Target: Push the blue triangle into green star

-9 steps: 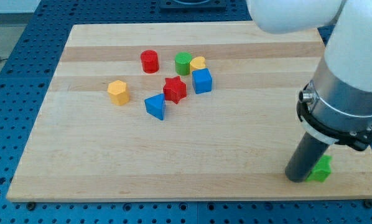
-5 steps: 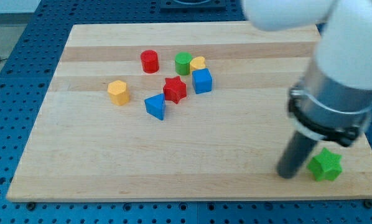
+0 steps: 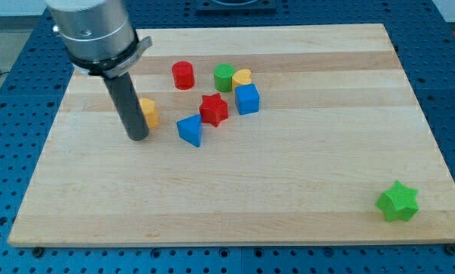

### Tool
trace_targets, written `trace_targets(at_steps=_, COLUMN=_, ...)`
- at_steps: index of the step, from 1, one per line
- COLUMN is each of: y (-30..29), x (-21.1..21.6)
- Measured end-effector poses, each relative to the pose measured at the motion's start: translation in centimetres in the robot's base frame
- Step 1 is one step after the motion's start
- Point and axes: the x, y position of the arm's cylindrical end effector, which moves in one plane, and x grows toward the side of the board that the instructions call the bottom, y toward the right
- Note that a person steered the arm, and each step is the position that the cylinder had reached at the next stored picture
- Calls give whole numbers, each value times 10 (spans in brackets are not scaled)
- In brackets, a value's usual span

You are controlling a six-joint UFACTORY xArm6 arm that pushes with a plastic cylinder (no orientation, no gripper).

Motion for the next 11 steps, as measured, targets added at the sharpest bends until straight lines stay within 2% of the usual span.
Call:
trace_targets(at_steps=4, y=143, x=0)
trace_targets(at_steps=7, y=234, x=28)
trace_targets(at_steps=11, y=299, x=49)
